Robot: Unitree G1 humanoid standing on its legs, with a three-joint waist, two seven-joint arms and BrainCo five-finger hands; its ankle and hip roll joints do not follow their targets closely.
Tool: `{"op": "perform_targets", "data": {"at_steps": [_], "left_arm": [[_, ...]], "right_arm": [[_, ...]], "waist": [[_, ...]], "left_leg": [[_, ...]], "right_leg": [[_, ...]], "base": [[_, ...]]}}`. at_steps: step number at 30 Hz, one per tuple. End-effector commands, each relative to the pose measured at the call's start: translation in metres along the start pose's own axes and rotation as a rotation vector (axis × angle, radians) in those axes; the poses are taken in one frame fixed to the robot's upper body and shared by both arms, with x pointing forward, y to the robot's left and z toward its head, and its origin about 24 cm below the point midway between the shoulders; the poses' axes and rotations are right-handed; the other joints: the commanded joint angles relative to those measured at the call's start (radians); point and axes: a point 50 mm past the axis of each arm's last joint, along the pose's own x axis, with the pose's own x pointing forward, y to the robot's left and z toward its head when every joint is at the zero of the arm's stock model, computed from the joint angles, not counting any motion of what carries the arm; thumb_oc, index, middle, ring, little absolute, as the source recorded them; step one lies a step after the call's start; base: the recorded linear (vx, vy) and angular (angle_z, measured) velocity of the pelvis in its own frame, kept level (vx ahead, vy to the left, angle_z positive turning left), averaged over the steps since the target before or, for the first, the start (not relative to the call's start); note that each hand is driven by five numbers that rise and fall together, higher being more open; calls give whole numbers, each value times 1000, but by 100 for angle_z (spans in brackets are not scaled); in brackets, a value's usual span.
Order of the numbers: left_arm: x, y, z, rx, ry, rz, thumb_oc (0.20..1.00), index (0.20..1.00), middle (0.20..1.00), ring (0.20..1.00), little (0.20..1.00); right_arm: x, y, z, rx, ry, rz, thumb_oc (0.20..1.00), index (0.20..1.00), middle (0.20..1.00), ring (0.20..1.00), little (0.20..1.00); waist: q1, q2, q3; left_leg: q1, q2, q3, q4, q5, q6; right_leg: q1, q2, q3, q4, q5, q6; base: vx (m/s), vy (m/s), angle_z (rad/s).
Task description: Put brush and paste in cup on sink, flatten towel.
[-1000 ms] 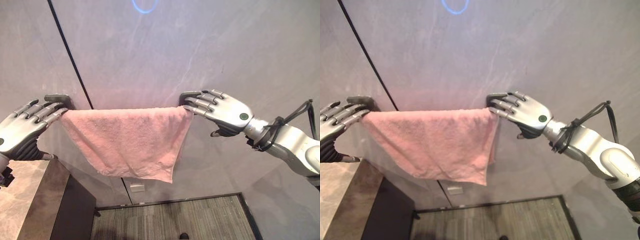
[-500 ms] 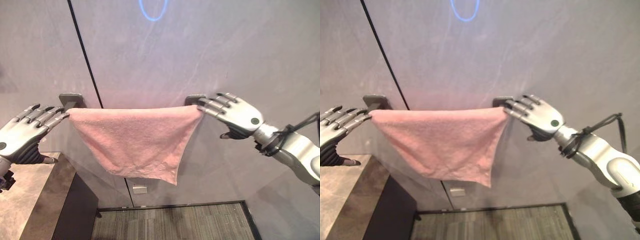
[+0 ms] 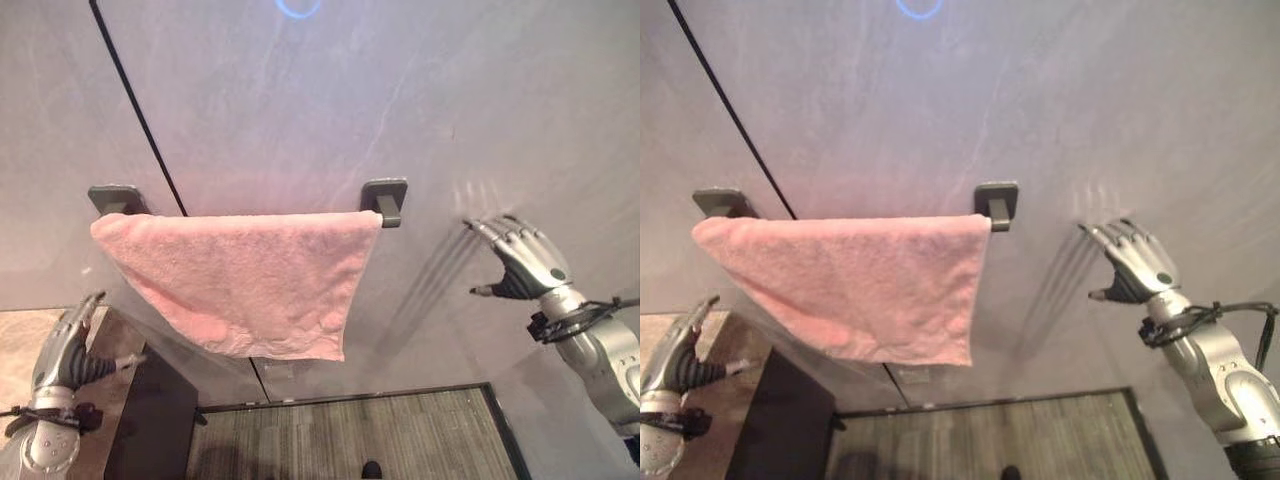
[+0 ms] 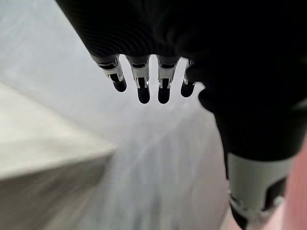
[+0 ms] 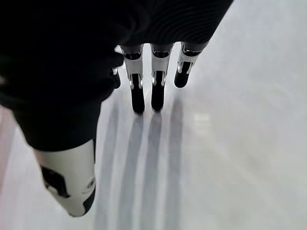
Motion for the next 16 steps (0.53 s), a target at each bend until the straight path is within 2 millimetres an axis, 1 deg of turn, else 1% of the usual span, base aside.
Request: {"op": "perform_targets", "data": {"at_steps": [1,2,3,5,6,8,10,11,12,13,14,15,16], "left_arm": [[13,14,19,-203,-89,140,1000,1000,1000,1000,1000],[10,7,19,-288,-73,122,1000,1000,1000,1000,1000],[0,-17,17,-539,-8,71,1000,1000,1000,1000,1000],[-10,-35,14,-641,42,-14,1000,1000,1000,1000,1000],[-11,-35,14,-642,43,-18,1000,1000,1000,1000,1000],[-20,-47,10,-646,87,-77,1000,1000,1000,1000,1000],[-32,-68,1,-744,186,-142,1000,1000,1000,1000,1000],[-39,-82,-2,-788,237,-193,1000,1000,1000,1000,1000],[-50,-95,-8,-790,296,-255,1000,1000,1000,1000,1000],[-58,-105,-13,-801,353,-291,1000,1000,1000,1000,1000],[-57,-105,-13,-801,353,-291,1000,1000,1000,1000,1000],[-64,-115,-17,-820,403,-322,1000,1000,1000,1000,1000],[-79,-131,-28,-842,513,-374,1000,1000,1000,1000,1000]], "right_arm": [[16,-25,9,104,-30,-186,1000,1000,1000,1000,1000],[14,-22,9,162,-12,-184,1000,1000,1000,1000,1000],[3,-1,9,347,54,-153,1000,1000,1000,1000,1000],[-8,18,7,467,122,-95,1000,1000,1000,1000,1000],[-9,19,6,469,124,-92,1000,1000,1000,1000,1000],[-24,42,3,622,208,-20,1000,1000,1000,1000,1000],[-41,65,3,785,290,62,1000,1000,1000,1000,1000],[-53,83,4,888,363,108,1000,1000,1000,1000,1000],[-68,105,5,1012,450,176,1000,1000,1000,1000,1000],[-77,119,6,1089,514,208,1000,1000,1000,1000,1000],[-77,119,6,1090,514,208,1000,1000,1000,1000,1000],[-86,133,8,1156,574,246,1000,1000,1000,1000,1000],[-101,159,15,1276,673,339,1000,1000,1000,1000,1000]], "waist": [[10,-15,-3],[7,-14,-5],[-5,-10,-1],[-11,-10,1],[-10,-10,-3],[-15,-10,4],[-19,-9,6],[-22,-7,12],[-25,-8,13],[-26,-8,16],[-26,-8,16],[-27,-7,18],[-26,-4,21]], "left_leg": [[9,19,-39,9,-13,1],[9,19,-38,9,-13,2],[16,20,-38,9,-19,3],[7,19,-37,9,-10,5],[6,19,-38,9,-10,5],[2,19,-38,9,-6,5],[-3,20,-42,9,-1,4],[-1,22,-42,9,-3,4],[-10,22,-43,9,4,3],[-11,22,-42,9,6,2],[-11,23,-42,9,6,2],[-12,23,-41,9,8,2],[-7,24,-40,9,8,0]], "right_leg": [[47,-57,-7,17,-16,41],[47,-56,-7,17,-16,40],[54,-55,-7,18,-21,40],[46,-56,-6,17,-12,38],[45,-56,-7,17,-12,38],[43,-55,-8,17,-12,37],[42,-56,-15,18,-11,37],[46,-55,-16,19,-14,37],[38,-56,-18,19,-9,37],[38,-56,-19,19,-8,37],[38,-56,-19,19,-8,37],[37,-56,-20,19,-7,37],[41,-55,-21,21,-9,37]], "base": [[0,0,0],[0,0,0],[0,0,0],[-42,-15,4],[-29,-12,4],[-21,-10,-2],[-44,-20,5],[-69,-27,7],[-65,-30,4],[-56,-22,1],[0,0,0],[0,0,0],[-46,-25,1]]}}
